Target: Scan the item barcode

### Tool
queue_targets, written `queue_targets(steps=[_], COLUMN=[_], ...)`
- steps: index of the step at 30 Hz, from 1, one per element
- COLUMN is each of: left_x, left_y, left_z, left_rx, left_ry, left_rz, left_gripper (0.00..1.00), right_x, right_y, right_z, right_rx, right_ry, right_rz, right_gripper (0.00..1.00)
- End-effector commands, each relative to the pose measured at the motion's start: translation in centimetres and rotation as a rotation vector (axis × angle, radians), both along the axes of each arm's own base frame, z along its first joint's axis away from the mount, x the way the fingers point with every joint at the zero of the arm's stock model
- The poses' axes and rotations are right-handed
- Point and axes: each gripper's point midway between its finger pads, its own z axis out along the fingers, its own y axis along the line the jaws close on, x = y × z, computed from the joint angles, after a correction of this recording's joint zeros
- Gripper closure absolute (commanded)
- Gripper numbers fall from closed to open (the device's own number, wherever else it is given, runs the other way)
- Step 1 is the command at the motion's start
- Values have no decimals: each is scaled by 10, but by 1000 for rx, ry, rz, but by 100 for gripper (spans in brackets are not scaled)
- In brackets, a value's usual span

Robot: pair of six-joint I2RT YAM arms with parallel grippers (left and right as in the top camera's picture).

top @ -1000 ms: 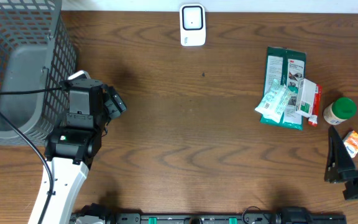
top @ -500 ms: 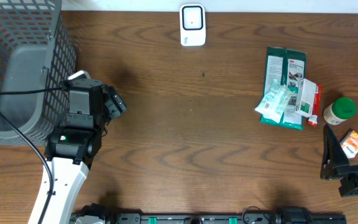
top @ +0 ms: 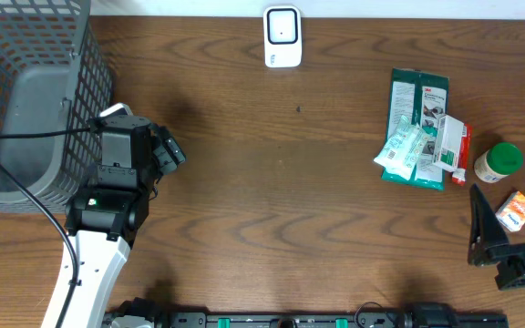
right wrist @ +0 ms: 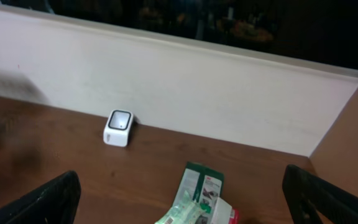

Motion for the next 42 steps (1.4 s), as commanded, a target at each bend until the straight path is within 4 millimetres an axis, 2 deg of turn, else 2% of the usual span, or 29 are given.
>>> queue_targets(steps=[1,7,12,18,22,25,29,33,37,42], left_x=[0,0,0,0,0,0,0,0,0,0], left_y=[3,3,3,3,3,3,3,3,3,3], left_z=[0,0,0,0,0,0,0,0,0,0], left_rx=[16,16,16,16,16,16,16,16,16,16], left_ry=[1,1,1,1,1,1,1,1,1,1], left_rz=[4,5,5,5,4,5,5,4,5,4], left_gripper=[14,14,14,14,14,14,14,14,14,14], right_x=[-6,-22,-35,-63,-67,-59,-35,-4,23,46], right_y=[7,18,17,14,9,9,9,8,7,-6], right_z=[-5,-22,-33,-72,-101,-116,-125,-121,-116,-140], right_rx=[-59,-46,-39,-46,-60,-64,-67,-70,-74,-24], right_ry=[7,63,67,19,-73,-138,-234,-337,-515,-607], right_rz=[53,119,110,86,55,54,51,45,34,-35], right_gripper=[1,1,1,1,1,1,1,1,1,1])
